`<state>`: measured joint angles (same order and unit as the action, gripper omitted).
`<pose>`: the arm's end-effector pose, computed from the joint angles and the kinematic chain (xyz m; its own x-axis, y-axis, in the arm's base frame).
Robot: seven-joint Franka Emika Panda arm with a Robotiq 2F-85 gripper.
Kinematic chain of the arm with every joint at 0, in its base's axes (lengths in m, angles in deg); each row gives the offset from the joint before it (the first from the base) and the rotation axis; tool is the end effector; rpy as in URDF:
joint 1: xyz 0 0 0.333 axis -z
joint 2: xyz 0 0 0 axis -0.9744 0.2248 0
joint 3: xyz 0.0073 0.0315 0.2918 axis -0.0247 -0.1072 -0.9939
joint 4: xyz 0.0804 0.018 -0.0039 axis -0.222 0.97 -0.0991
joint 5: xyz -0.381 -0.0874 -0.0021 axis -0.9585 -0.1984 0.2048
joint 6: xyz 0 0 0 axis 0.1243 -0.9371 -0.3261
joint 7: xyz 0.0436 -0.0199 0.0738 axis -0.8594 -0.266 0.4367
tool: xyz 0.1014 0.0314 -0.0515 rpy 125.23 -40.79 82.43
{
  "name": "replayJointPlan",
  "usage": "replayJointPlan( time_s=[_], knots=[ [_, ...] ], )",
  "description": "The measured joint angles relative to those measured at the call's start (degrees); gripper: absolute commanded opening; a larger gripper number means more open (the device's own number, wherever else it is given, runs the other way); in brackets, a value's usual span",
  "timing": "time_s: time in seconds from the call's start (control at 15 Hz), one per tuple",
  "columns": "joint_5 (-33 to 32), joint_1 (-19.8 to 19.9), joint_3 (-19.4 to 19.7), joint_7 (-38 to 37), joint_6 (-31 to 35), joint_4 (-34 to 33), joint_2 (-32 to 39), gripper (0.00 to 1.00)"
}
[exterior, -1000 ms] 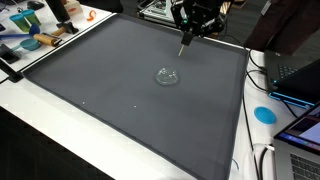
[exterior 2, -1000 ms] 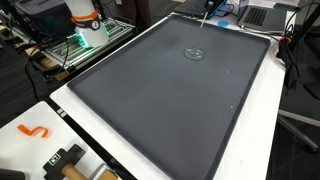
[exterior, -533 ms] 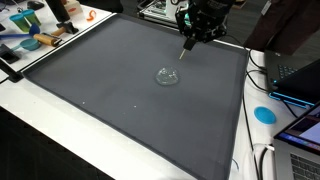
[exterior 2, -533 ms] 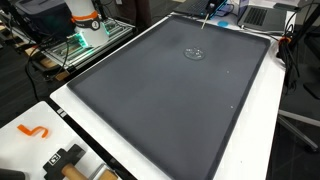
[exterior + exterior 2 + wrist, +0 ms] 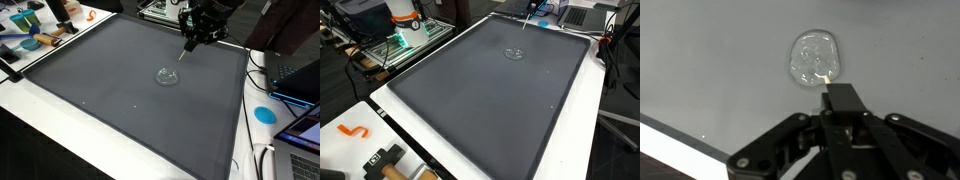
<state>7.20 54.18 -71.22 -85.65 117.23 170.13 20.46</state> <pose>0.5784 0.2869 0.3335 0.9636 0.2250 -0.1441 0.2591 -0.9187 0.2980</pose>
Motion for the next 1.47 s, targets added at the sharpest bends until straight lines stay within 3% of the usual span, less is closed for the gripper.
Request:
replayJointPlan(
  time_s=[0.6, 1.47],
  knots=[
    [-7.9, -4.4, 0.3, -2.5, -2.7, -4.4, 5.6, 0.03],
    [-11.0, -8.1, 2.5, -9.2, -3.2, -8.4, 11.4, 0.03]
  ],
)
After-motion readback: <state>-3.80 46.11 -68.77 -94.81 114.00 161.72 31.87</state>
